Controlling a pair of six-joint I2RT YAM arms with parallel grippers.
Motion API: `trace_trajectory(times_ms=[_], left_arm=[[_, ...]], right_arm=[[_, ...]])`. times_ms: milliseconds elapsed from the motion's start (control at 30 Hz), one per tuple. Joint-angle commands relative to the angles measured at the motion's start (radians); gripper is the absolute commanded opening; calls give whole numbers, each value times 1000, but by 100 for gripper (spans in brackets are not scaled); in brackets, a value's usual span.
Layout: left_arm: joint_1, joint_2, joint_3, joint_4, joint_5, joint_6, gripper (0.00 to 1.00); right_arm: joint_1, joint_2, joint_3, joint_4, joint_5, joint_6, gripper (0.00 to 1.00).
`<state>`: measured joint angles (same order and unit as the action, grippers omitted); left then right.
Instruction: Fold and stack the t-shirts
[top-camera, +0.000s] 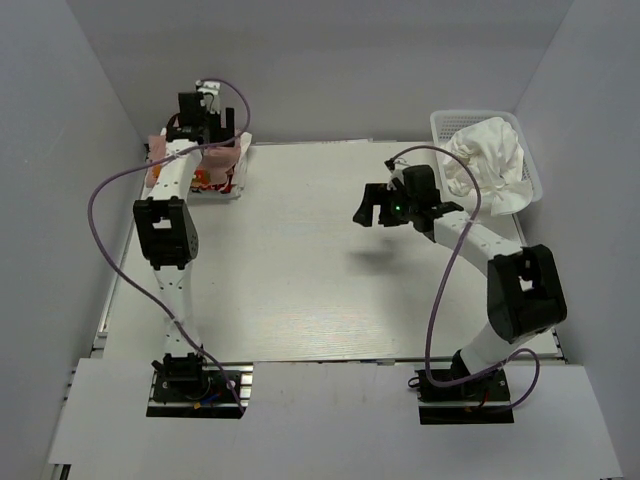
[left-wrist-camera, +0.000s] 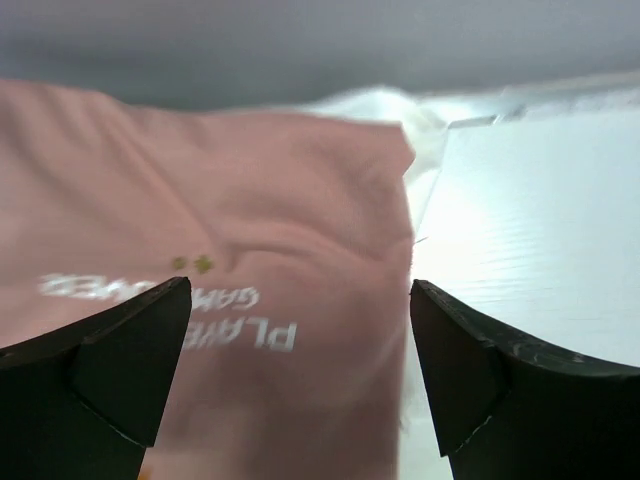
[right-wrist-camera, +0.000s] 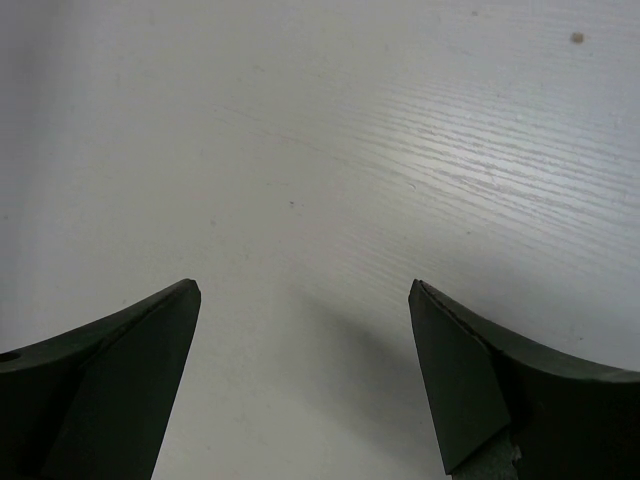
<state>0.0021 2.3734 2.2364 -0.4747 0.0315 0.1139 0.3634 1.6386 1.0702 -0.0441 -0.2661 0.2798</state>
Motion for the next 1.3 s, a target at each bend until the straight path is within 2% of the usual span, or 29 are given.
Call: trace_trajectory(times_ms=[0,167,267,300,367,433,467,500,533,567,600,667,767,900,1033,1267], left_arm=[[-2,-291,-27,-5,-48,-94,100],[-2,-520,-164,-53,-48,-180,100],[-2,-691,-332,-67,-36,-236,100],[-2,-738,-439,-67,-27,-256,100],[-2,-821,-535,-77,17,-319,100],[-2,-969,-708,-73,15,-396,100],[-2,-1023,-839,-73,-2,-510,100],[-2,-1078,-910,-59,-16,-569,100],[-2,-1190,-987,-29,31,-606,100],[-2,-1242,-1135,85,94,-620,100],[-2,-1287,-1193,129,199,-605,100],[-2,-1368,-1257,98,177,-605,100],[-2,-1395,-1247,41,59,-615,100],[-2,-1341,-1183,68,68,-585,100],[9,-1176,-1045,122,59,-550,100],[19,-705,-744,153,82,-421,100]], right_arm=[[5,-118,-4,30,-36,-10,91],[6,-259,-96,32,-54,25,91],[5,-376,-197,99,-55,65,91],[3,-396,-254,105,-55,70,91],[3,-436,-311,124,-56,93,91],[-1,-523,-371,150,-55,111,91],[0,-563,-406,150,-44,120,91],[0,-594,-420,153,-9,148,91],[0,-623,-443,150,2,153,91],[-3,-634,-444,136,4,154,91],[0,-655,-446,124,8,151,91],[0,-674,-446,84,11,150,91],[0,-678,-452,59,44,153,91],[0,-643,-449,56,15,153,91],[0,-632,-466,101,-4,160,91],[0,-591,-421,79,79,116,91]])
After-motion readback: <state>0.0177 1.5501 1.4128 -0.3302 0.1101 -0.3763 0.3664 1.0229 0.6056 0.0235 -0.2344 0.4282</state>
